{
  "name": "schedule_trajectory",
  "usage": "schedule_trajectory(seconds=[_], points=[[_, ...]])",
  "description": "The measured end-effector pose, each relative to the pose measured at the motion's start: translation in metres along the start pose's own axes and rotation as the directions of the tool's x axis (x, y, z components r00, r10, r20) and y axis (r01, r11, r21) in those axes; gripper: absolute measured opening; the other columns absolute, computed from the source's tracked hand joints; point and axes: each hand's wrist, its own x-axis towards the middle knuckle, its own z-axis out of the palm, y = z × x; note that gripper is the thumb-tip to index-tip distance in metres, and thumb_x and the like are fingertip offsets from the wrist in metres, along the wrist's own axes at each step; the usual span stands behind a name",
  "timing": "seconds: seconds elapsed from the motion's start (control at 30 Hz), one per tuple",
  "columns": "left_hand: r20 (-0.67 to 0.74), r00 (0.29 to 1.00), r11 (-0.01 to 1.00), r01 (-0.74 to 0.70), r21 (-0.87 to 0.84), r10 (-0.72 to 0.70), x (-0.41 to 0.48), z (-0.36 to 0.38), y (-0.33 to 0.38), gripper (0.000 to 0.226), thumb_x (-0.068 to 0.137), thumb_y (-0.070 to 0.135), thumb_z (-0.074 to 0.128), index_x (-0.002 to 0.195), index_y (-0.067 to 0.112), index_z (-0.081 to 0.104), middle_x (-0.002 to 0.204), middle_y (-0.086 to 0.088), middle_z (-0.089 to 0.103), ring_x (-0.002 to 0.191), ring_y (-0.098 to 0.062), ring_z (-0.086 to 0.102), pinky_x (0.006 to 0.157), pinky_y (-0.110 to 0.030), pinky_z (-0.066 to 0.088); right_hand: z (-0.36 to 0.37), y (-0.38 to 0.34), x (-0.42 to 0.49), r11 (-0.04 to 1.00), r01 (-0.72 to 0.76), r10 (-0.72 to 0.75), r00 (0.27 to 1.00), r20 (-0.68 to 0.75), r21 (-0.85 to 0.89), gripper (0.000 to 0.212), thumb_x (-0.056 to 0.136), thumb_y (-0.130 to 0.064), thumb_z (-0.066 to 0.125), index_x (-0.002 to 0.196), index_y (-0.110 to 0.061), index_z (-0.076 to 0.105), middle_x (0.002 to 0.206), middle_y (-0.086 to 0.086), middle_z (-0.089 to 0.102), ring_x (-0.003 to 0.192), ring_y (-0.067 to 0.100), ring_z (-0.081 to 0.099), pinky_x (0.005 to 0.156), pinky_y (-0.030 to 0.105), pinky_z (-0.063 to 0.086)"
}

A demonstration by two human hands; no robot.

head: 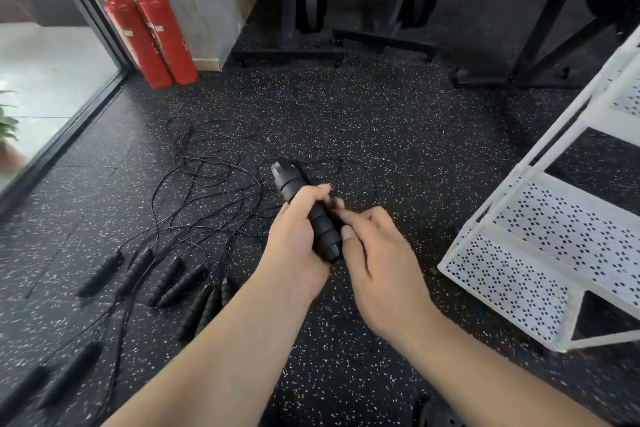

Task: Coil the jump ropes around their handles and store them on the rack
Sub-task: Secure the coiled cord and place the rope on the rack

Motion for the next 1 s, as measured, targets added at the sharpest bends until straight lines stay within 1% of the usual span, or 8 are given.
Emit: schedule_trajectory(seconds=[0.13, 0.3, 0.47, 0.6, 0.7, 0.83, 0.9, 1.0], points=[[-0.027, 1.0, 1.0, 0.0, -0.01, 0.0, 0.001, 0.0, -0.005, 0.038, 0.077, 0.022, 0.089, 0.096, 0.017, 0.056, 0.096, -0.007, 0.063, 0.093, -0.027, 0.063, 0.099, -0.048, 0.059, 0.001, -0.004, -0.008, 0.987, 0.03, -0.028, 1.0, 0.013, -0.155, 0.063, 0.103, -0.074, 0.021, 0.149, -0.039, 0.046, 0.12, -0.014, 0.04, 0.086, 0.012, 0.062, 0.074, 0.04, 0.056], [-0.053, 0.994, 0.993, 0.09, -0.076, -0.095, -0.013, 0.006, -0.012, 0.038, 0.081, 0.044, 0.091, 0.08, 0.018, 0.063, 0.086, -0.001, 0.065, 0.078, -0.021, 0.068, 0.085, -0.042, 0.062, 0.005, -0.003, -0.01, 0.971, 0.064, -0.083, 0.994, -0.074, -0.232, 0.066, 0.104, -0.076, 0.017, 0.147, -0.035, 0.046, 0.126, -0.016, 0.055, 0.086, 0.017, 0.069, 0.067, 0.041, 0.056], [0.033, 0.99, 0.987, 0.138, -0.079, -0.135, -0.025, 0.014, -0.008, 0.045, 0.084, 0.057, 0.083, 0.079, 0.017, 0.064, 0.079, -0.001, 0.062, 0.072, -0.021, 0.069, 0.087, -0.041, 0.062, -0.007, 0.008, 0.001, 0.959, 0.174, -0.209, 0.967, -0.143, -0.222, 0.058, 0.106, -0.07, 0.038, 0.135, -0.027, 0.063, 0.112, -0.009, 0.068, 0.078, 0.02, 0.071, 0.062, 0.04, 0.058], [0.087, 0.985, 0.988, 0.153, -0.017, -0.151, -0.031, 0.018, -0.011, 0.057, 0.091, 0.06, 0.074, 0.112, 0.007, 0.071, 0.106, -0.014, 0.074, 0.101, -0.032, 0.076, 0.093, -0.046, 0.061, -0.013, 0.011, 0.009, 0.973, 0.171, -0.211, 0.931, -0.297, -0.155, 0.038, 0.104, -0.055, 0.054, 0.1, -0.021, 0.071, 0.082, -0.011, 0.063, 0.069, 0.011, 0.059, 0.061, 0.037, 0.052], [0.08, 0.985, 0.988, 0.152, -0.01, -0.151, -0.036, 0.02, -0.017, 0.059, 0.092, 0.063, 0.069, 0.094, 0.004, 0.07, 0.088, -0.015, 0.07, 0.085, -0.029, 0.075, 0.09, -0.044, 0.062, -0.013, 0.009, 0.007, 0.973, 0.138, -0.194, 0.926, -0.324, -0.187, 0.041, 0.1, -0.063, 0.058, 0.093, -0.024, 0.069, 0.078, -0.012, 0.061, 0.066, 0.01, 0.056, 0.057, 0.033, 0.048], [0.187, 0.976, 0.992, 0.101, 0.077, -0.114, -0.035, 0.015, -0.017, 0.072, 0.1, 0.066, 0.054, 0.076, -0.001, 0.066, 0.084, -0.019, 0.064, 0.091, -0.031, 0.07, 0.112, -0.047, 0.051, -0.017, 0.012, 0.012, 0.972, 0.179, -0.213, 0.945, -0.25, -0.151, 0.044, 0.096, -0.066, 0.067, 0.088, -0.023, 0.066, 0.073, -0.013, 0.059, 0.065, 0.007, 0.055, 0.057, 0.024, 0.043], [0.221, 0.97, 0.989, 0.079, 0.127, -0.106, -0.033, 0.014, -0.013, 0.068, 0.101, 0.063, 0.051, 0.094, -0.001, 0.075, 0.1, -0.023, 0.073, 0.104, -0.03, 0.073, 0.114, -0.046, 0.046, -0.024, 0.014, 0.018, 0.993, 0.103, -0.113, 0.966, -0.233, -0.053, 0.04, 0.093, -0.061, 0.072, 0.081, -0.024, 0.065, 0.065, -0.011, 0.058, 0.062, 0.008, 0.056, 0.055, 0.02, 0.039], [0.124, 0.989, 0.966, 0.05, 0.252, -0.084, -0.026, 0.012, -0.007, 0.073, 0.093, 0.059, 0.067, 0.142, 0.005, 0.058, 0.134, -0.022, 0.071, 0.127, -0.029, 0.068, 0.118, -0.048, 0.044, -0.039, 0.023, 0.034, 0.992, -0.114, 0.124, 0.97, -0.209, 0.062, 0.037, 0.092, -0.056, 0.074, 0.074, -0.025, 0.067, 0.06, -0.013, 0.063, 0.057, 0.004, 0.058, 0.051, 0.017, 0.034]])
